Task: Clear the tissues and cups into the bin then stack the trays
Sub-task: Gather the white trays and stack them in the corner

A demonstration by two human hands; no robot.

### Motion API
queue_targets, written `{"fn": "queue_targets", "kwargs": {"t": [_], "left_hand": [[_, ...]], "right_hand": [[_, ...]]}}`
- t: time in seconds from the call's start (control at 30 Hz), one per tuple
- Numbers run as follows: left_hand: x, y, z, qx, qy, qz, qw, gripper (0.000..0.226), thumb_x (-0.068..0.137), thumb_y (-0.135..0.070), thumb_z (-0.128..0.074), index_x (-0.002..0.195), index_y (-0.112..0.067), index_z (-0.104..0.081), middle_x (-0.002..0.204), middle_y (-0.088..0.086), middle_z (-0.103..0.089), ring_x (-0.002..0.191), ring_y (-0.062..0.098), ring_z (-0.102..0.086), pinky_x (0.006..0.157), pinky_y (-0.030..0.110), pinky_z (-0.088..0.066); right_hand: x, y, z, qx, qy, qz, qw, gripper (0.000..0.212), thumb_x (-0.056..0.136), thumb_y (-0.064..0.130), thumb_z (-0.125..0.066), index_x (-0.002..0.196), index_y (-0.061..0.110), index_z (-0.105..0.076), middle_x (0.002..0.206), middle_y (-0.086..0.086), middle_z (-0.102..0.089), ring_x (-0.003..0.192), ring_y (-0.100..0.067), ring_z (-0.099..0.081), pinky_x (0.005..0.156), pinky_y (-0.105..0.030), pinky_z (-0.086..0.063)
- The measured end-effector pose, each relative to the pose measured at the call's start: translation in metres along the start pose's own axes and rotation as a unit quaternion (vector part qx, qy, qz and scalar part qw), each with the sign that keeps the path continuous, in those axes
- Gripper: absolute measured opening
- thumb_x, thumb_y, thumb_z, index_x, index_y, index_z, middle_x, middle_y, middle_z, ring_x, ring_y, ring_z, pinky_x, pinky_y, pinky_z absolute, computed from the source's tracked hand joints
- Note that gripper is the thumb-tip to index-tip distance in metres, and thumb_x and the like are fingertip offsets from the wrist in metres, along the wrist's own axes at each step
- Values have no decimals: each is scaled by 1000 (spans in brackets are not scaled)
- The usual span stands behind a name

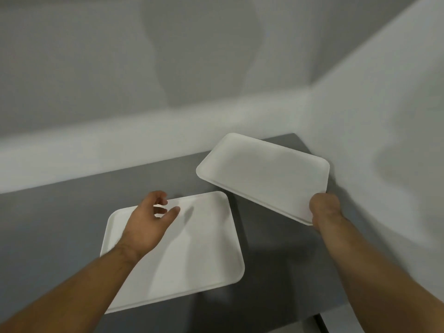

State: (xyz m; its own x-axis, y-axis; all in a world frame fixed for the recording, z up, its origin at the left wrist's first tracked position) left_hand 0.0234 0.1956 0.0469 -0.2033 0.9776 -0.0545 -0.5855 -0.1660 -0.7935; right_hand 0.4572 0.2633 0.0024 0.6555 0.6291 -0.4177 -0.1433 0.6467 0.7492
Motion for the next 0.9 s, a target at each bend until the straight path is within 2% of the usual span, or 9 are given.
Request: {"fn": "queue_targets", "kwargs": {"t": [0.07, 0.17, 0.3, 0.4, 0.47, 0.53, 0.6, 0.77, 0.9], "left_hand": [[0, -2, 10, -91, -14, 39, 995, 50, 77, -64, -68, 119, -43, -54, 107, -17, -68, 91, 2, -69, 75, 28, -54], [5, 3, 28, -245, -35, 98, 964, 52, 74, -62, -68, 117, -35, -59, 106, -7, -72, 99, 23, -73, 86, 43, -58], [13, 21, 61, -312, -9, 166, 936, 42, 84, -62, -64, 115, -35, -64, 105, 3, -77, 84, 28, -76, 74, 46, -60], [8, 46, 77, -285, 15, 216, 934, 36, 86, -54, -67, 111, -29, -72, 97, 6, -77, 79, 26, -71, 70, 40, -54], [0, 66, 83, -243, -15, 230, 942, 28, 90, -31, -67, 116, -18, -69, 99, 10, -73, 83, 28, -66, 72, 41, -51], [-14, 82, 88, -200, -43, 227, 952, 24, 87, -14, -60, 109, -19, -67, 95, 7, -74, 79, 28, -69, 65, 35, -55], [-28, 94, 95, -149, -66, 234, 958, 26, 83, -8, -51, 98, -25, -65, 91, 1, -73, 79, 24, -70, 57, 30, -54], [-59, 136, 102, -112, -98, 250, 957, 26, 86, -7, -48, 92, -26, -65, 91, -4, -71, 82, 20, -67, 59, 30, -51], [-66, 157, 99, -86, -82, 233, 965, 26, 91, -8, -47, 98, -24, -65, 93, -3, -71, 84, 21, -68, 61, 31, -52]], "right_hand": [[-8, -6, -5, -13, 4, 14, 1000, 37, 102, 4, -43, 136, -6, -52, 138, -25, -55, 124, -41, -54, 88, -35, -42], [-33, -8, -19, 20, 18, 76, 997, 34, 103, 6, -43, 132, -8, -55, 132, -28, -58, 108, -38, -57, 75, -23, -33], [-69, -5, -43, -7, 59, 149, 987, 29, 102, 15, -45, 122, 3, -61, 113, -19, -63, 89, -28, -53, 79, -34, -38], [-94, -7, -68, -19, 112, 171, 979, 24, 103, 19, -45, 119, 12, -61, 100, -6, -62, 80, -21, -56, 69, -30, -39], [-113, -8, -82, -41, 136, 191, 971, 20, 103, 20, -45, 115, 16, -61, 95, -1, -62, 77, -14, -56, 60, -26, -36], [-130, -11, -95, -65, 151, 219, 962, 18, 103, 22, -46, 113, 17, -60, 100, -2, -63, 80, -14, -57, 60, -26, -38], [-149, -16, -104, -87, 148, 241, 955, 15, 102, 19, -47, 110, 19, -59, 100, 0, -62, 80, -12, -56, 62, -27, -40], [-175, -33, -116, -137, 164, 273, 938, 31, 87, 0, -45, 91, 19, -69, 88, -3, -71, 75, -14, -62, 60, -27, -48], [-186, -45, -124, -175, 172, 288, 926, 42, 86, -1, -45, 106, 26, -69, 93, 7, -68, 79, -9, -61, 61, -16, -42]]}}
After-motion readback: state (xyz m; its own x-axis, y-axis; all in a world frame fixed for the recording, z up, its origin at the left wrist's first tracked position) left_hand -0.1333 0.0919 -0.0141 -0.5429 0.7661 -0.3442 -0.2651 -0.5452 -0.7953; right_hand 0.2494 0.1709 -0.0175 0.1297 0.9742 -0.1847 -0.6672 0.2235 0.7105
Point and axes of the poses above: each hand's wrist, its own x-axis towards the middle knuckle, its own z-axis out of the back of the hand, y = z × x, the point moved 2 cm from there along x, towards the middle knuckle
